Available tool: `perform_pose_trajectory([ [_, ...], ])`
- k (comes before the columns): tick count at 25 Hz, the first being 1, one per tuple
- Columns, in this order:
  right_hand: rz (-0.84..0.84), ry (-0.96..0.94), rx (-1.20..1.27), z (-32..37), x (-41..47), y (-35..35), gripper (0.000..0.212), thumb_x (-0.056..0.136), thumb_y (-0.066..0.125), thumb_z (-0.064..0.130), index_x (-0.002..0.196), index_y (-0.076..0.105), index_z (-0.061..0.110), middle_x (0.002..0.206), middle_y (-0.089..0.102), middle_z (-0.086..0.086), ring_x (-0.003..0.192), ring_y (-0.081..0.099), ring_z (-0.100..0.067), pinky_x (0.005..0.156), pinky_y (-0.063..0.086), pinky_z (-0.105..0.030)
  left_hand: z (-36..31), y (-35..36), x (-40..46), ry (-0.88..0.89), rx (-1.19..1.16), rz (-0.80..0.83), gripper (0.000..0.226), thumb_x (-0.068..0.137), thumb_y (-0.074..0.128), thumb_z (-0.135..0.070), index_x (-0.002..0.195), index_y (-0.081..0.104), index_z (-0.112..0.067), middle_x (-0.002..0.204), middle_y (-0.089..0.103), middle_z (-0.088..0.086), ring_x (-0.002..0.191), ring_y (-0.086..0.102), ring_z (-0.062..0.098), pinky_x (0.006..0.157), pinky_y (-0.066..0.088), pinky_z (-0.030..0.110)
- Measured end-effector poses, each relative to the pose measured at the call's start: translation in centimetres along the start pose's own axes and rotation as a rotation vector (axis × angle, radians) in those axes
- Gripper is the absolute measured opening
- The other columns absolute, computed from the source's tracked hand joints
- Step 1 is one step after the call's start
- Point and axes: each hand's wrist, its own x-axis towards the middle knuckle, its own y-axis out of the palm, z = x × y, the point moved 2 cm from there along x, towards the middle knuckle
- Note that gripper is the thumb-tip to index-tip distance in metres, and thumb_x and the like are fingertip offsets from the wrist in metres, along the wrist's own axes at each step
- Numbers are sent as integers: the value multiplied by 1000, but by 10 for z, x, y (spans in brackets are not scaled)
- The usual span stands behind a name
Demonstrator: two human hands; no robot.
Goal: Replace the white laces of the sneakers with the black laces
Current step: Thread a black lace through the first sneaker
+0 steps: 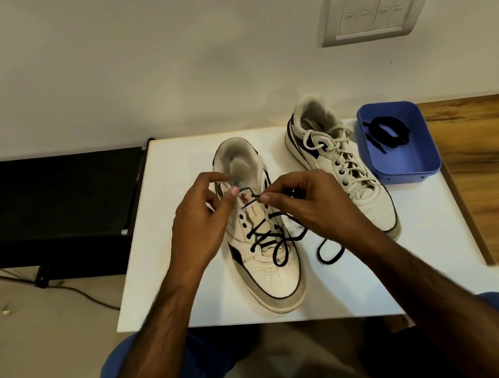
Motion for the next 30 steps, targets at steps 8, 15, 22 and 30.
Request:
perform_pose_trajectory([
  [8,-23,-221,-473,-5,-6,13,11,89,75,29,99,79,26,89,59,10,87,58,-9,72,52,-39,-4,5,-3,-14,51,200,36,99,57,-17,130,39,-25,74,62,-9,61,63,-1,55,44,12],
  [15,-99,-355,-692,-2,-11,40,12,85,77,16,93,81,24,87,64,4,81,55,-18,63,51,-37,4,-7,-2,-33,-76,337,40,102,56,-15,129,36,-36,100,66,-5,75,69,0,74,54,21],
  [22,-131,-344,-742,-1,-12,50,9,85,76,23,91,80,28,86,64,7,82,53,-18,67,43,-34,8,-6,-2,-20,-107,359,41,102,57,-15,129,34,-36,103,63,-12,79,69,0,72,55,14],
  [30,-96,-247,-708,-4,-11,52,13,84,77,17,90,76,28,85,71,11,86,53,-17,74,34,-34,21,-11,-2,-37,-184,412,61,99,60,-9,140,26,-38,99,66,5,91,73,19,91,54,35],
])
